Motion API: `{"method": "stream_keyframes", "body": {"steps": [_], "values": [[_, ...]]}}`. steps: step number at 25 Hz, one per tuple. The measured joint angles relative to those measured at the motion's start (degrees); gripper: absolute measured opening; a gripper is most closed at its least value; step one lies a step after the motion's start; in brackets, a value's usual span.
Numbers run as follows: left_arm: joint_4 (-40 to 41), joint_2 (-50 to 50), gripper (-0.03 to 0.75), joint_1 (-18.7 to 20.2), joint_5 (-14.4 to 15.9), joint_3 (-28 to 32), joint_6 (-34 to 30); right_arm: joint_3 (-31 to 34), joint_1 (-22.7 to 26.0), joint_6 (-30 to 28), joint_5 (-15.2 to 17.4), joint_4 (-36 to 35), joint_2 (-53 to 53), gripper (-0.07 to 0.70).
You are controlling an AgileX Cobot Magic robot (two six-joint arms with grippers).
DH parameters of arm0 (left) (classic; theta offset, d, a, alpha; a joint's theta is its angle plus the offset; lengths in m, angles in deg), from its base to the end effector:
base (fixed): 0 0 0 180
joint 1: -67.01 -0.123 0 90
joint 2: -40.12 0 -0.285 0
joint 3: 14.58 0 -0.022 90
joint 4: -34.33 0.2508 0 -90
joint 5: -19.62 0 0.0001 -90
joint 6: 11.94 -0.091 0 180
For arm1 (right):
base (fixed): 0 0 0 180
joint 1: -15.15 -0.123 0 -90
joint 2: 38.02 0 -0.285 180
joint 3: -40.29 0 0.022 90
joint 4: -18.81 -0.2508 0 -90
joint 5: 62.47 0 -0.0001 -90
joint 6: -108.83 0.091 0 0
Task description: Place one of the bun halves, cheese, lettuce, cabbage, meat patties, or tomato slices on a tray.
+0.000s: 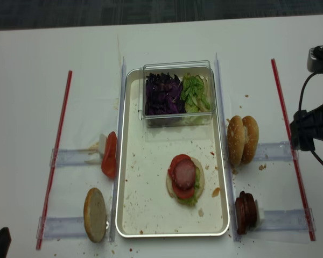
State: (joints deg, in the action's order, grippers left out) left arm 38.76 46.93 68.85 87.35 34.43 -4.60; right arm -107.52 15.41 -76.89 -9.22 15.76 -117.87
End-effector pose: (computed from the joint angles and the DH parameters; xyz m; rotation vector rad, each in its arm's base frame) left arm -0.0120 0.0069 0.2657 -0.1131 2.1506 0.0012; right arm 0.2136 0.0029 0.2419 -0.0993 2.8807 0.0479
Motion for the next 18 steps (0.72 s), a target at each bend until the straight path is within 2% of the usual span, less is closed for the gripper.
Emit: {"method": "stream_keyframes", "body": {"steps": [7, 10, 15, 18], "values": [[0.00, 0.00, 0.544, 0.00, 0.00, 0.00, 0.00, 0.00, 1.27, -0.26, 2.26, -0.58, 0.00, 0.689], [0.00, 0.00, 0.544, 0.00, 0.00, 0.00, 0.00, 1.89, 1.40, -0.26, 3.36, -0.58, 0.74, 0.690], [0.00, 0.00, 0.544, 0.00, 0.00, 0.00, 0.00, 6.60, 1.48, -0.11, 5.24, -0.58, 6.22, 0.689], [0.00, 0.00, 0.544, 0.00, 0.00, 0.00, 0.00, 7.94, 1.48, -0.03, 7.58, -0.58, 10.72, 0.690]]}}
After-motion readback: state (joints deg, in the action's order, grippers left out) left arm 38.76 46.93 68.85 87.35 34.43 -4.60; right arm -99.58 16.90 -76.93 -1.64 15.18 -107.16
